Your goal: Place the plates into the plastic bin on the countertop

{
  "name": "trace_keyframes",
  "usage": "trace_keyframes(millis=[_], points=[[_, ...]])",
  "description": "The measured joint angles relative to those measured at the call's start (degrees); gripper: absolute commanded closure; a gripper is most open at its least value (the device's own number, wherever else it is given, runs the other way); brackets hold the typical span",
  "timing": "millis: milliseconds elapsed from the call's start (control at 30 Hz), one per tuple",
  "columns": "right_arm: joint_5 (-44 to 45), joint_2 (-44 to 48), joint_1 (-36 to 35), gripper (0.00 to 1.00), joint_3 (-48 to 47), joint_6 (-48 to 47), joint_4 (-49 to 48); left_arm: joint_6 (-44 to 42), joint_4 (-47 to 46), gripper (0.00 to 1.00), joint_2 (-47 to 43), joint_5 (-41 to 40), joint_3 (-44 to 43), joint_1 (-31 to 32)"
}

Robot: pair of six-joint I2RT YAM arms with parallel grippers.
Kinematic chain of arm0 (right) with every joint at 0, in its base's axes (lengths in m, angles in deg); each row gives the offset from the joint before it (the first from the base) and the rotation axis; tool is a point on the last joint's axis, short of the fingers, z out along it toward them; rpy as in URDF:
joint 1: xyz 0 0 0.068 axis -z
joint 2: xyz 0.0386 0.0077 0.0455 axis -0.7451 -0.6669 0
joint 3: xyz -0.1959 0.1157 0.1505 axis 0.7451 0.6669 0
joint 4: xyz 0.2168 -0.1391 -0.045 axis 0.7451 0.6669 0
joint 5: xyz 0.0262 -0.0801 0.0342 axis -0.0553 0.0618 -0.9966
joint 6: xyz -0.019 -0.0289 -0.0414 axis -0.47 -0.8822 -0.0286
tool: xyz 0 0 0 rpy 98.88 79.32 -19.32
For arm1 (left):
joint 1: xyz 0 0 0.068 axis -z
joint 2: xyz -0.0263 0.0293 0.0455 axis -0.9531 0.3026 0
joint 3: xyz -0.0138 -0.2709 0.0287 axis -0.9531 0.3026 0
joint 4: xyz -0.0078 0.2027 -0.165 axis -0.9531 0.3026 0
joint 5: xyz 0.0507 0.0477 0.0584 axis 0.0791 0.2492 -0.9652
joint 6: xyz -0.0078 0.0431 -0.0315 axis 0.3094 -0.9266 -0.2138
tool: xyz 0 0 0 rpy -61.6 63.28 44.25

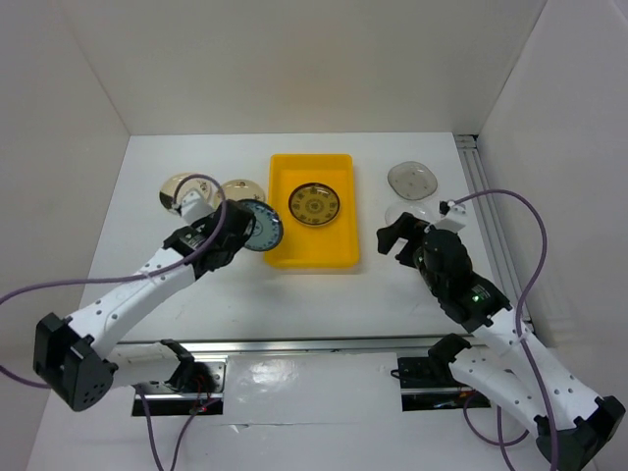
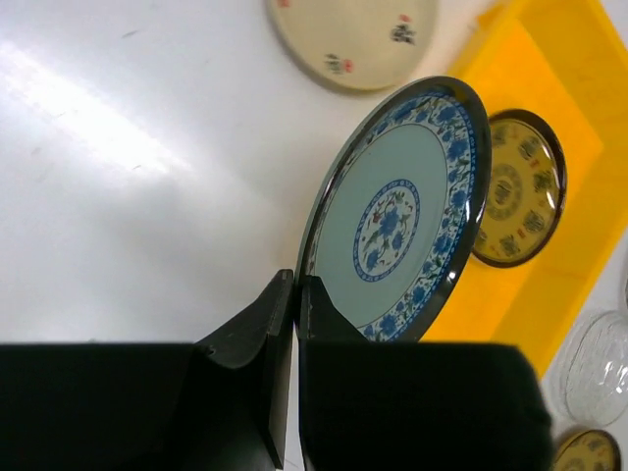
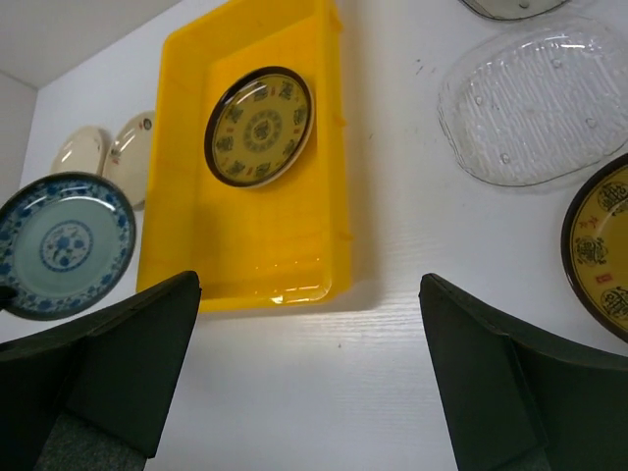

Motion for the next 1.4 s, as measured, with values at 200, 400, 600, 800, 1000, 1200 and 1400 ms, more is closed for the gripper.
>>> trace_keyframes(millis=[200, 400, 600, 800, 1000, 1200, 1400], points=[[3.74, 1.7, 0.0, 0.0, 1.6, 4.26, 1.79, -11.63, -11.69, 1.0, 12.11, 1.46, -6.36, 1.4], [6.91, 3.93, 0.09, 0.0, 4.48, 9.14, 6.03, -21.53, -22.69, 1.0, 27.65, 10.25, -14.56, -1.84], [7.91, 5.97, 0.11, 0.0, 4.68, 10.56, 8.2, -26.58, -29.27, 0.99, 38.36, 21.16, -18.6, -7.5], [8.48, 7.67, 0.11, 0.0, 4.76, 12.0, 9.68, -28.83, -31.41, 0.54, 43.47, 27.89, -22.88, -9.07], [11.45, 7.85, 0.09, 0.0, 5.51, 18.08, 15.19, -29.94, -32.28, 0.09, 43.41, 30.84, -24.74, -8.55], [14.88, 1.16, 0.11, 0.0, 5.49, 30.6, 25.07, -31.04, -31.65, 0.0, 40.3, 32.09, -23.52, -6.64], [15.47, 3.48, 0.11, 0.0, 9.92, 42.62, 28.02, -33.24, -28.5, 0.0, 32.2, 33.2, -21.99, -3.93]])
